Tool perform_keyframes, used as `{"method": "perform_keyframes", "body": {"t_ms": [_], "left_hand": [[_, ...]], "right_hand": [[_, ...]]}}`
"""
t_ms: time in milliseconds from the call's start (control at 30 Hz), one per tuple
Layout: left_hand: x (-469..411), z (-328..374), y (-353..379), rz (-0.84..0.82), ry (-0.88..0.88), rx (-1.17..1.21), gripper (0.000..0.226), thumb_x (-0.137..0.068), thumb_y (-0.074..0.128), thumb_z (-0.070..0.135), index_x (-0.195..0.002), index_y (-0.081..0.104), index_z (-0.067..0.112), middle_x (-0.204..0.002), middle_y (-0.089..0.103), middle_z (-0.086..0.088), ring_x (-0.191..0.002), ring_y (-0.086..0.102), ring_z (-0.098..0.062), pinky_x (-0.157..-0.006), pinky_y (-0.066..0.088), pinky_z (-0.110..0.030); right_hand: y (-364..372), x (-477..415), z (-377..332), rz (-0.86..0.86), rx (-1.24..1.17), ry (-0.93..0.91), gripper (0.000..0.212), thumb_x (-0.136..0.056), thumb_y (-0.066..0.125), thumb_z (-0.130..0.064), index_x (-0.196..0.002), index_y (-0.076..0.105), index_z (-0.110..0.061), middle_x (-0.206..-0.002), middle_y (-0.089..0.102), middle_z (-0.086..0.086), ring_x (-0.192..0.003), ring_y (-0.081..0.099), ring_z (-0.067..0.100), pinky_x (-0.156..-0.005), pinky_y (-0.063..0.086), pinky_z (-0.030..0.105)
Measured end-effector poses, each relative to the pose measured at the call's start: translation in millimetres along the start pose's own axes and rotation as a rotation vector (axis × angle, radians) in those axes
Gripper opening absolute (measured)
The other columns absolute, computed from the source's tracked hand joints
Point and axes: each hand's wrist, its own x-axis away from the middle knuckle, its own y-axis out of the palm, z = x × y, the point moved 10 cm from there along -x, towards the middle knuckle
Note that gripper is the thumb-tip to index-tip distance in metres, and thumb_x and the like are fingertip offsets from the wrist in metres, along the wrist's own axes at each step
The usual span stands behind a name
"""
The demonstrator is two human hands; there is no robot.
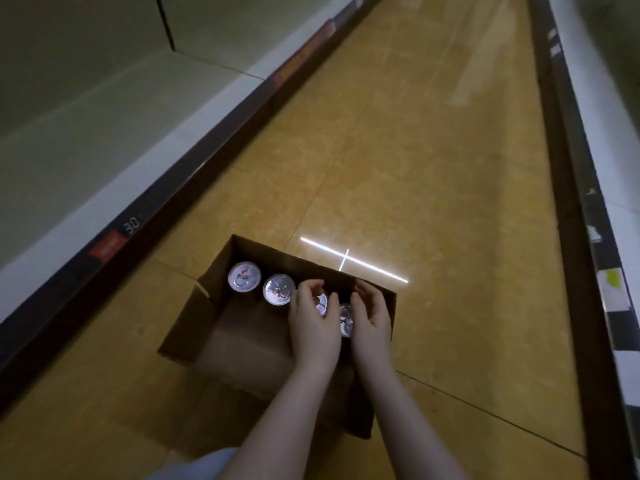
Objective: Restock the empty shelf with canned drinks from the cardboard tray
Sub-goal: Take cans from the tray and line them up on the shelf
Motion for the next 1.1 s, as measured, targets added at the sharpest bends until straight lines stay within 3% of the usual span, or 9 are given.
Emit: {"method": "perform_keyframes", "body": {"t_ms": [167,300,533,633,900,1100], "left_hand": [[-5.5,-44.0,24.5,-0.212,-0.109,-0.112,0.008,-0.087,0.058,0.014,-0.093,0.053,0.018,-0.103,0.063,-0.008,-0.096,0.059,-0.021,-0.081,0.045,-0.028],[-3.4,-64.2,32.8,-0.309,-0.147,-0.174,0.010,-0.088,0.054,0.010,-0.094,0.053,0.018,-0.107,0.062,-0.009,-0.096,0.058,-0.020,-0.076,0.038,-0.022],[-1.3,-79.8,39.6,-0.424,-0.202,-0.206,0.035,-0.091,0.051,0.011,-0.126,0.052,0.012,-0.129,0.056,-0.009,-0.119,0.053,-0.022,-0.096,0.039,-0.026],[1.8,-74.2,45.9,-0.477,-0.176,-0.205,0.041,-0.091,0.048,0.007,-0.131,0.049,0.012,-0.132,0.056,-0.006,-0.123,0.050,-0.021,-0.093,0.035,-0.019],[4.9,-78.7,45.3,-0.528,-0.119,-0.268,0.053,-0.086,0.050,0.004,-0.137,0.044,0.016,-0.138,0.051,-0.004,-0.129,0.045,-0.019,-0.108,0.036,-0.032],[0.8,-59.3,32.3,-0.368,0.016,-0.285,0.050,-0.077,0.065,0.008,-0.125,0.054,0.014,-0.125,0.059,-0.003,-0.118,0.053,-0.017,-0.094,0.040,-0.022]], "right_hand": [[3.1,-9.9,36.0,0.055,0.176,0.105,0.040,-0.094,0.049,-0.022,-0.133,0.045,-0.018,-0.133,0.050,0.003,-0.123,0.046,0.018,-0.104,0.040,0.036],[1.6,-10.9,53.5,0.075,0.299,0.156,0.048,-0.093,0.047,-0.018,-0.139,0.038,-0.010,-0.144,0.040,0.009,-0.135,0.034,0.023,-0.111,0.030,0.037],[2.0,-12.0,76.1,0.123,0.257,0.364,0.050,-0.094,0.043,-0.009,-0.143,0.032,-0.007,-0.142,0.043,0.017,-0.130,0.042,0.033,-0.105,0.036,0.038],[1.3,-10.8,80.1,0.137,0.256,0.401,0.048,-0.093,0.041,-0.004,-0.140,0.037,-0.007,-0.134,0.052,0.019,-0.123,0.049,0.034,-0.099,0.042,0.037],[-2.2,-4.5,75.7,0.171,0.230,0.407,0.047,-0.090,0.039,0.005,-0.134,0.045,-0.009,-0.125,0.057,0.018,-0.114,0.055,0.030,-0.085,0.043,0.029],[-3.2,8.6,65.5,0.125,0.269,0.383,0.055,-0.086,0.039,0.008,-0.136,0.044,-0.012,-0.126,0.056,0.015,-0.116,0.054,0.029,-0.091,0.046,0.035]]}}
